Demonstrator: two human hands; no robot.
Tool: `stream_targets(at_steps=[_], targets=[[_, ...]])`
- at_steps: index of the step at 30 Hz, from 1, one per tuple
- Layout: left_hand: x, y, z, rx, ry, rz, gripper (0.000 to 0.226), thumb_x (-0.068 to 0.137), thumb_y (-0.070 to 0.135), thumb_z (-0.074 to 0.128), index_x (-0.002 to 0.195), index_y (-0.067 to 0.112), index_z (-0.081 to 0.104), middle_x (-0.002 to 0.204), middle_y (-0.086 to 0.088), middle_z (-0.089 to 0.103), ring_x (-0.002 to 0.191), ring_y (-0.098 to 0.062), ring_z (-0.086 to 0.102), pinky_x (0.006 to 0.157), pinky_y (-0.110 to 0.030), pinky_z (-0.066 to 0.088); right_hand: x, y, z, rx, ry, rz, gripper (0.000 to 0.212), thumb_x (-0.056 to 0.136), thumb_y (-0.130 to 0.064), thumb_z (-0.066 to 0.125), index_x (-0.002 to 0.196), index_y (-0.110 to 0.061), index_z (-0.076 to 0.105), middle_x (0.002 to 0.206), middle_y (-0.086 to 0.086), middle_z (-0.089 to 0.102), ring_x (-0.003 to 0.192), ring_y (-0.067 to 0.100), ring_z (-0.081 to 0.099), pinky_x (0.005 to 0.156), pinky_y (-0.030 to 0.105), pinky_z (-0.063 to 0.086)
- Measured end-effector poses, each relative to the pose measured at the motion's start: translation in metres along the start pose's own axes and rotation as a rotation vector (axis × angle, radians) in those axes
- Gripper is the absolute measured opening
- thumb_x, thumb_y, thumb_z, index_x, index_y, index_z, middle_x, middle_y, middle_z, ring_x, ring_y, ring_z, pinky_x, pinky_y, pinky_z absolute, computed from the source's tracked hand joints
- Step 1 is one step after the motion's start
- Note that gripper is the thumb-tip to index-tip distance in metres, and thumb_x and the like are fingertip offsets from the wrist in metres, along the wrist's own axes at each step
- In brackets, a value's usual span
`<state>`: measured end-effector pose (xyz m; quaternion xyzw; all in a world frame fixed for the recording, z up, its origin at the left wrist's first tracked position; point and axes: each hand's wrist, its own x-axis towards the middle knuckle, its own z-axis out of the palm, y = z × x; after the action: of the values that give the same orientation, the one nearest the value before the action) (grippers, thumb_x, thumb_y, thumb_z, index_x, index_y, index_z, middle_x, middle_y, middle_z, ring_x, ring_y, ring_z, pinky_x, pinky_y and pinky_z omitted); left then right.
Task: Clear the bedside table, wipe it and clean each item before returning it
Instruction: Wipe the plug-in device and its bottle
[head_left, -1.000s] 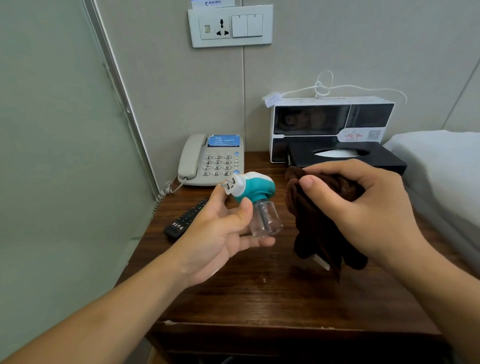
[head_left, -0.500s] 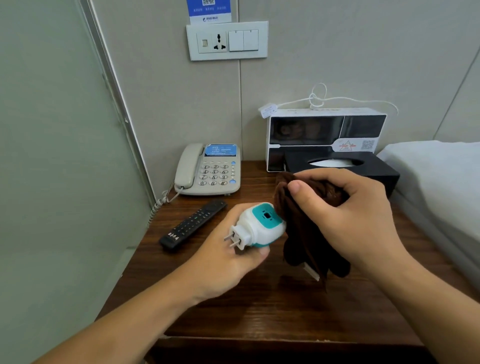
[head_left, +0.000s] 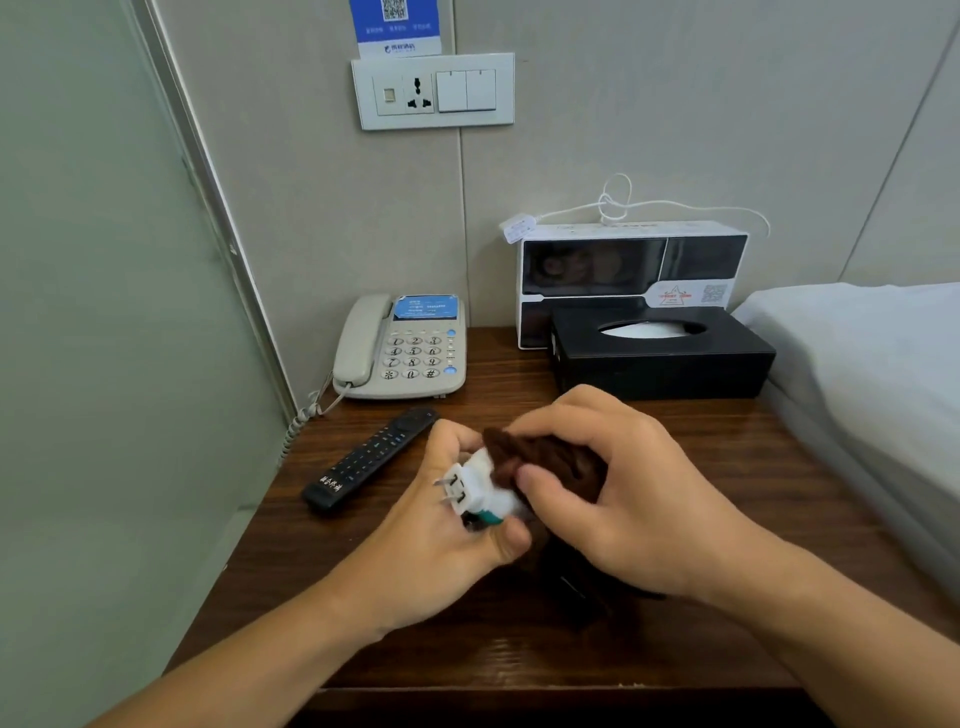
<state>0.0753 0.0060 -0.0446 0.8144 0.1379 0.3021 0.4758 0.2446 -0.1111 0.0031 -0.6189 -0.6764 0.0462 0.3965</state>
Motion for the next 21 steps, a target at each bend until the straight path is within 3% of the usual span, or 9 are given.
stream_targets(at_steps=[4, 8, 10, 12, 13, 16, 19, 21], targets=[[-0.004, 0.003, -0.001, -0.097, -0.006, 0.004, 0.070, 0.081, 0.068, 0.070, 0.120, 0.016, 0.046, 0.105, 0.006, 0.062, 0.100, -0.013, 0.063, 0.082, -0.030, 0.052, -0.003, 0.001, -0.008, 0.038, -0.051, -0.102, 0.024, 0.088, -0.033, 0.078, 0.112, -0.034, 0.074, 0.106, -0.018, 0.061, 0.101, 0.010, 0.065, 0.081, 0.027, 0.055], [-0.008, 0.010, 0.011, 0.001, -0.156, -0.021, 0.067, 0.082, 0.060, 0.072, 0.128, 0.019, 0.047, 0.114, 0.001, 0.063, 0.107, -0.019, 0.064, 0.092, -0.052, 0.052, 0.003, 0.013, -0.005, 0.064, 0.126, 0.033, 0.020, 0.089, -0.030, 0.077, 0.108, -0.033, 0.078, 0.101, -0.017, 0.066, 0.099, 0.007, 0.066, 0.085, 0.037, 0.057], [-0.007, 0.012, 0.014, -0.005, -0.161, -0.033, 0.065, 0.082, 0.062, 0.070, 0.132, 0.029, 0.046, 0.120, 0.007, 0.064, 0.113, -0.013, 0.064, 0.095, -0.045, 0.053, 0.001, 0.014, -0.010, 0.082, 0.109, 0.049, 0.021, 0.089, -0.028, 0.078, 0.109, -0.035, 0.078, 0.103, -0.016, 0.066, 0.100, 0.008, 0.066, 0.085, 0.036, 0.057], [-0.003, 0.013, 0.007, -0.061, -0.093, -0.031, 0.051, 0.083, 0.064, 0.068, 0.125, 0.041, 0.050, 0.117, 0.017, 0.066, 0.109, -0.001, 0.063, 0.091, -0.025, 0.052, -0.005, 0.004, -0.017, 0.118, 0.014, -0.017, 0.021, 0.090, -0.028, 0.078, 0.110, -0.035, 0.078, 0.104, -0.014, 0.066, 0.100, 0.011, 0.068, 0.083, 0.031, 0.056], [-0.001, 0.012, 0.004, -0.110, -0.072, -0.028, 0.051, 0.085, 0.061, 0.069, 0.124, 0.033, 0.051, 0.114, 0.015, 0.066, 0.107, -0.003, 0.063, 0.089, -0.023, 0.050, -0.008, -0.001, -0.020, 0.129, -0.043, -0.043, 0.022, 0.090, -0.029, 0.079, 0.110, -0.036, 0.078, 0.104, -0.014, 0.066, 0.099, 0.012, 0.068, 0.081, 0.030, 0.056], [-0.003, 0.011, 0.009, -0.158, -0.063, -0.027, 0.066, 0.087, 0.061, 0.070, 0.122, 0.010, 0.048, 0.112, -0.003, 0.066, 0.105, -0.022, 0.064, 0.089, -0.035, 0.052, -0.009, -0.001, -0.020, 0.089, -0.018, -0.056, 0.018, 0.090, -0.033, 0.077, 0.108, -0.036, 0.079, 0.102, -0.015, 0.066, 0.097, 0.010, 0.068, 0.079, 0.031, 0.057], [-0.002, 0.016, 0.013, -0.147, -0.074, -0.020, 0.066, 0.087, 0.067, 0.066, 0.120, 0.012, 0.048, 0.107, 0.000, 0.062, 0.099, -0.018, 0.060, 0.088, -0.033, 0.050, -0.008, 0.006, -0.019, 0.013, 0.172, -0.026, 0.017, 0.090, -0.038, 0.072, 0.107, -0.038, 0.077, 0.101, -0.017, 0.066, 0.096, 0.008, 0.068, 0.079, 0.035, 0.058], [0.005, 0.017, 0.006, -0.180, -0.033, -0.019, 0.060, 0.088, 0.062, 0.068, 0.120, 0.014, 0.050, 0.106, -0.001, 0.064, 0.101, -0.018, 0.060, 0.090, -0.033, 0.051, -0.013, 0.001, -0.017, 0.021, 0.177, -0.063, 0.020, 0.089, -0.036, 0.073, 0.109, -0.036, 0.078, 0.101, -0.017, 0.065, 0.096, 0.008, 0.068, 0.079, 0.029, 0.056]])
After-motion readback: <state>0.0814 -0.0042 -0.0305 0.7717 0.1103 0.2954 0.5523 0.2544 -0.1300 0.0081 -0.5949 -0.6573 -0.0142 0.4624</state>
